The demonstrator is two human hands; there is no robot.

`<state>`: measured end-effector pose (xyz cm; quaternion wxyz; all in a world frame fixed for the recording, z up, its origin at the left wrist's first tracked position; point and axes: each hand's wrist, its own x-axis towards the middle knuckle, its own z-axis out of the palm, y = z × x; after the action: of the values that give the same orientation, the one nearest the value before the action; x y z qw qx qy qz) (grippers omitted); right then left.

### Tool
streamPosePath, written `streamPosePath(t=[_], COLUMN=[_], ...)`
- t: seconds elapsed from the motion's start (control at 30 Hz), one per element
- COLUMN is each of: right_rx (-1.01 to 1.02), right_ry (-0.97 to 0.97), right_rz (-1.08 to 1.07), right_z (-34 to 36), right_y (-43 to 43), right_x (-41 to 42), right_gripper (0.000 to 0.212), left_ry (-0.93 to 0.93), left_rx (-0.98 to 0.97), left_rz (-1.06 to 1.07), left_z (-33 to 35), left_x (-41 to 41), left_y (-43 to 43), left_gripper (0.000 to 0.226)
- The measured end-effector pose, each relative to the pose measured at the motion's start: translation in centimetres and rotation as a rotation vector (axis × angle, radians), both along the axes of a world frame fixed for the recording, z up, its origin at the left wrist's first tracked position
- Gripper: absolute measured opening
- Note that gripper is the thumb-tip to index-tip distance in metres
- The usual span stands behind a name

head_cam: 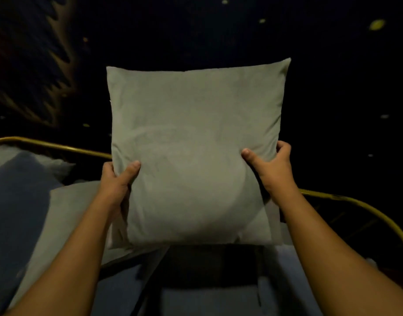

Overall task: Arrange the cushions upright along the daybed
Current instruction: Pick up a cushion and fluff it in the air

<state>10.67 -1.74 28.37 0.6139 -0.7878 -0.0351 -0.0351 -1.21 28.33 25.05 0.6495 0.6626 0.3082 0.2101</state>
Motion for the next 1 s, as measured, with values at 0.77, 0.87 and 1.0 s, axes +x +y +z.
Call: streamPosePath(t=[0.77, 0.87, 1.0], right_rx=[-0.164, -0.133, -0.184], right_ry=[0.234, 0.342, 0.419], right_rz=[-0.193, -0.151, -0.166], right_z=[-16.5, -19.3, -21.7], right_y=[-39.4, -39.0, -37.7], right_x=[7.1, 7.4, 7.9], right_gripper=[0.101, 0.105, 0.120], left_ry=[0.139, 0.234, 0.361], left_rx=[0.182, 0.139, 0.096], left_rz=[-0.557, -0.582, -0.611], left_z=[-15.2, -18.1, -20.6], left_x=[17.0, 17.3, 18.5], left_y=[-38.3, -39.7, -40.6], left_gripper=[0.098, 0.100, 0.113])
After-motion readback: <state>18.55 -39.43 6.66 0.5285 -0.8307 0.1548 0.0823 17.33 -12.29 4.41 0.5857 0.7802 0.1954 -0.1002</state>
